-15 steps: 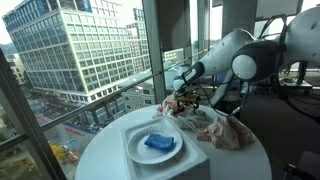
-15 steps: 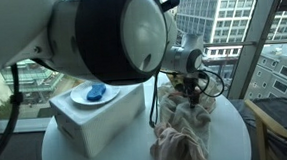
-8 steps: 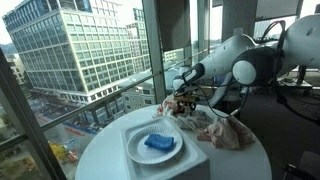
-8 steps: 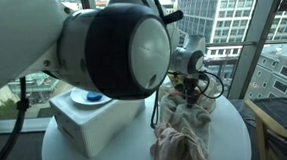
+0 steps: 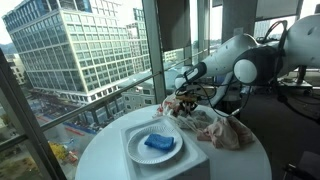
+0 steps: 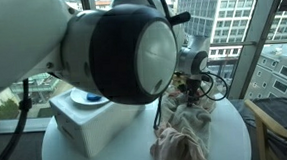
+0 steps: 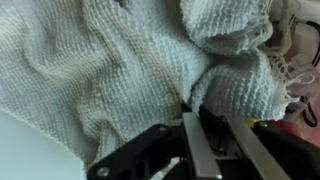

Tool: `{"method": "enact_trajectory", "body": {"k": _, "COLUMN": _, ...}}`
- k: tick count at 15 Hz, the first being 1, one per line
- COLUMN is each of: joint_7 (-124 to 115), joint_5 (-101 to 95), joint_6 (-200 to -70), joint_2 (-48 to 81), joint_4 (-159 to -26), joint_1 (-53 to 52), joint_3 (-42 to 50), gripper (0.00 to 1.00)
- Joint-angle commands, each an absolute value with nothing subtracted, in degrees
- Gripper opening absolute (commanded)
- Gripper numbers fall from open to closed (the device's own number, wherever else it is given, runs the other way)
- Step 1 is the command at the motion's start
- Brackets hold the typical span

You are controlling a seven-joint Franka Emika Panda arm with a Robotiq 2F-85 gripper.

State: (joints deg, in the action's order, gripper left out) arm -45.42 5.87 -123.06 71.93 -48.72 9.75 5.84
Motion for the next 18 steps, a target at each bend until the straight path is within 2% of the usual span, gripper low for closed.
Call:
{"method": "enact_trajectory", "body": {"k": 1, "joint_7": -40.07, "joint_5": 6.02, "joint_6": -116.63, "joint_2": 67.98, "joint_4": -51.45, "joint_1": 10.17, "joint_3": 3.60, "gripper": 0.03}}
{"method": "enact_trajectory", "body": {"k": 8, "joint_7": -39.22, "joint_5": -0.42, "joint_6": -104.84, "joint_2": 53.40, "joint_4": -63.19, "joint_1": 5.29, "joint_3": 6.92, "gripper": 0.03}}
{"method": "enact_trajectory", "body": {"k": 12, "joint_7": -37.32, "joint_5": -3.25, "joint_6": -102.56, "joint_2": 42.64, "joint_4": -73.01, "joint_1": 3.53, "joint_3": 6.61, "gripper": 0.03}}
{"method": "enact_trajectory", "body": {"k": 18, "joint_7": -23.50, "joint_5": 0.32, "joint_6": -94.95, "joint_2": 26.87, "joint_4": -87.90, "joint_1": 3.09, "joint_3": 4.90, "gripper": 0.03}}
